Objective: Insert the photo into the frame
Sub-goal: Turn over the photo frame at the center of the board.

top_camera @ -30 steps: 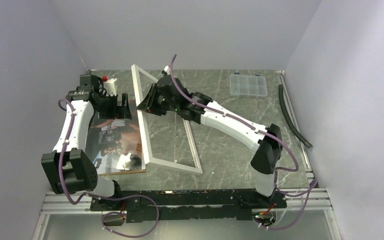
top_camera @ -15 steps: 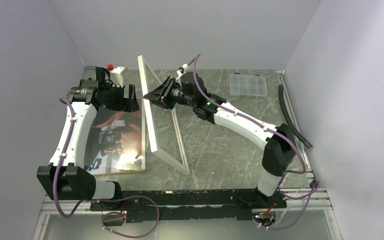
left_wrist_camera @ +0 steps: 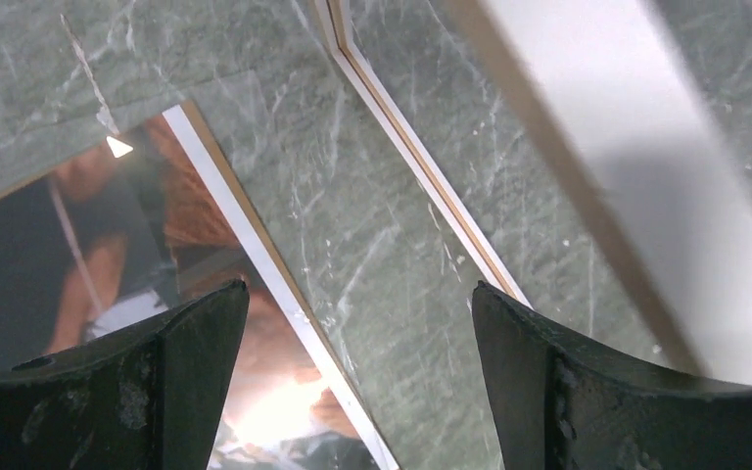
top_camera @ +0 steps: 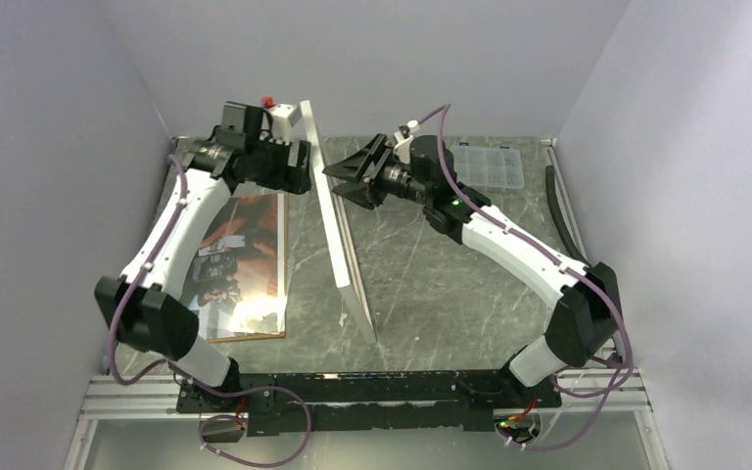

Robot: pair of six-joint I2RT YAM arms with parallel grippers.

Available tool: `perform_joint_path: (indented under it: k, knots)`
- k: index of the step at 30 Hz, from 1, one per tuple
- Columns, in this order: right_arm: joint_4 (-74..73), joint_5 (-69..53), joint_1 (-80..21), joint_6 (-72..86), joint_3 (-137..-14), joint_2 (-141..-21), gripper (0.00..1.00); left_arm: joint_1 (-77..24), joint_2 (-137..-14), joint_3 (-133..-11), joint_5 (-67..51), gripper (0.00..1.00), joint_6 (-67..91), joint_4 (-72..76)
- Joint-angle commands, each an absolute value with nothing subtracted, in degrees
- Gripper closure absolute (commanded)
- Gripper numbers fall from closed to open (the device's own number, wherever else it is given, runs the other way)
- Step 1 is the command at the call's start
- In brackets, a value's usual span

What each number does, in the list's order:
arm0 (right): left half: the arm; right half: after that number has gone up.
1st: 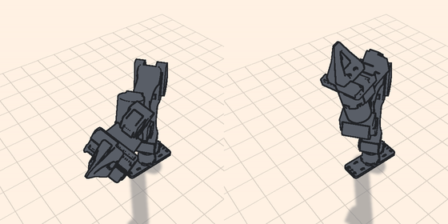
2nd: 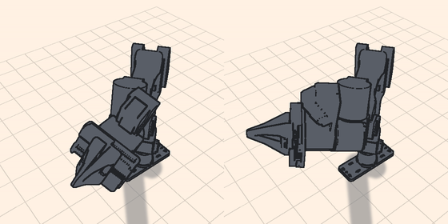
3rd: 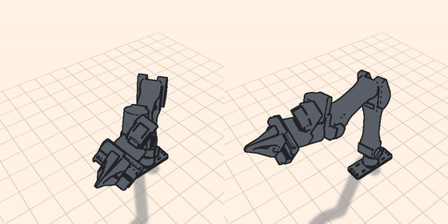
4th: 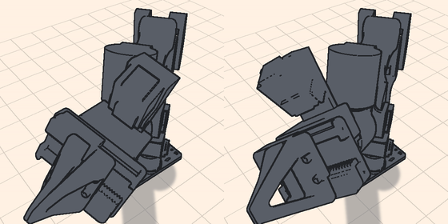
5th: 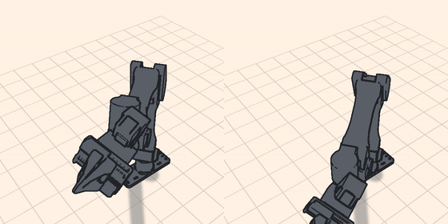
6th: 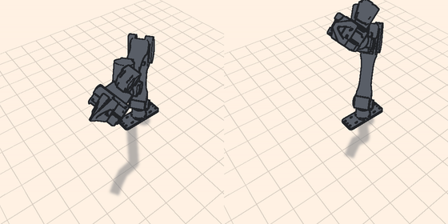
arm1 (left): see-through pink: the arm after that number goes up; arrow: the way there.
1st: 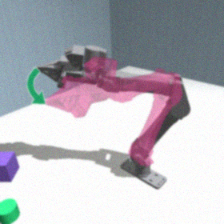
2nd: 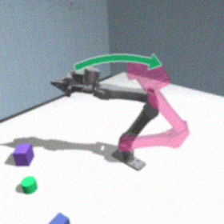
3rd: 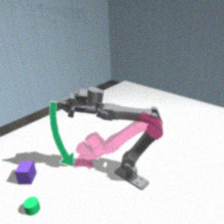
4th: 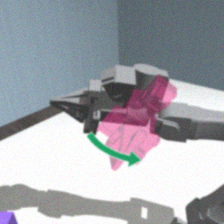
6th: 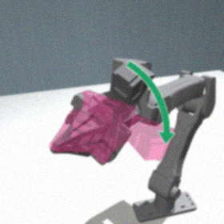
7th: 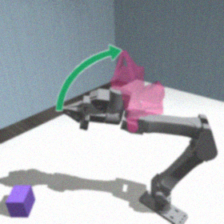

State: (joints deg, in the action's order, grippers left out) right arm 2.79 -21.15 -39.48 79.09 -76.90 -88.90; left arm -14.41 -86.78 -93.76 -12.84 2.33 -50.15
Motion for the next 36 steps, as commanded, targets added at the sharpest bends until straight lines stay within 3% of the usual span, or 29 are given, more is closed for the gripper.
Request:
perform_joint_path:
  k: [1,4,10,19,29,36]
  knots:
    - [0.5,-25.3,-36.0,76.7,-76.6,-83.6,0.37,-18.6,-92.3,-98.1,-5.1,0.11,3.4,-46.4]
    - [-5.1,-28.0,-34.0,73.1,-78.8,-82.8,0.29,-20.8,-95.3,-100.2,-2.4,0.11,3.6,-45.8]
    - [-18.8,-32.2,-32.1,63.1,-85.5,-83.4,0.26,-22.8,-96.9,-102.5,-2.0,0.11,3.1,-44.8]
    - [-41.6,-23.5,-31.0,47.7,-93.1,-82.9,0.25,-23.7,-98.5,-100.9,-0.8,0.10,2.3,-44.2]
    - [-54.0,-11.5,-30.7,38.0,-93.5,-80.8,0.47,-23.7,-96.1,-93.6,-0.2,0.07,0.7,-45.3]
    - [-55.7,-4.9,-30.5,34.0,-87.1,-76.4,0.64,-23.2,-93.3,-89.0,-0.2,0.05,-2.0,-47.6]
